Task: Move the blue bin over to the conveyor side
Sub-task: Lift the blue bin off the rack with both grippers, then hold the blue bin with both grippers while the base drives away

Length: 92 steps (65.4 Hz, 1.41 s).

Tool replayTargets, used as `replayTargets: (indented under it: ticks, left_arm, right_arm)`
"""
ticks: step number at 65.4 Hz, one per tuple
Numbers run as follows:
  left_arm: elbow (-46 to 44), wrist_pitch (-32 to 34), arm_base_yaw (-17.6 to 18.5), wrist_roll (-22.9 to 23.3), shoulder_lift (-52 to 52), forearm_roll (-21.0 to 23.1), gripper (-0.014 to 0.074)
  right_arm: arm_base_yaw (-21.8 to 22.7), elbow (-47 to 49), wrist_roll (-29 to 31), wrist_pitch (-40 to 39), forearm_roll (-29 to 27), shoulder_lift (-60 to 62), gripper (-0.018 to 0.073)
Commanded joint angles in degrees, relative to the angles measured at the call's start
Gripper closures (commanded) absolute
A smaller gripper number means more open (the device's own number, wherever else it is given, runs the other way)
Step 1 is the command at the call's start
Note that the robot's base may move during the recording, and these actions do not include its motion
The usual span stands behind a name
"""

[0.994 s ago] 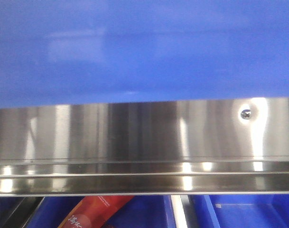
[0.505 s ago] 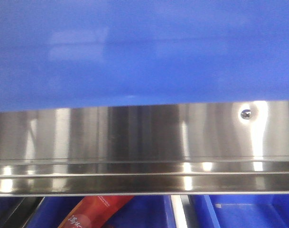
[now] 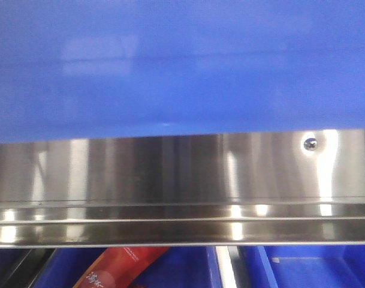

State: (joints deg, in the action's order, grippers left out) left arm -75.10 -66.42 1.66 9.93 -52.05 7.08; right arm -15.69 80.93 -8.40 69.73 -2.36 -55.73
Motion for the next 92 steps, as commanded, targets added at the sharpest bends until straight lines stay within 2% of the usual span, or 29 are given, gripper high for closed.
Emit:
replayTargets:
  ticks: [1,92]
  left_arm:
    - [-0.87,4.98,0.05,-0.72,1.04,-2.21,0.0615]
    - [-0.87,5.85,0.05,-0.72,2.73,-2.21,0.0615]
  right_arm:
    - [0.32,0.85,1.18,-5.5,3.04,1.13,0.0637]
    - [0.32,0.85,1.18,-5.52,3.04,1.03,0.0637]
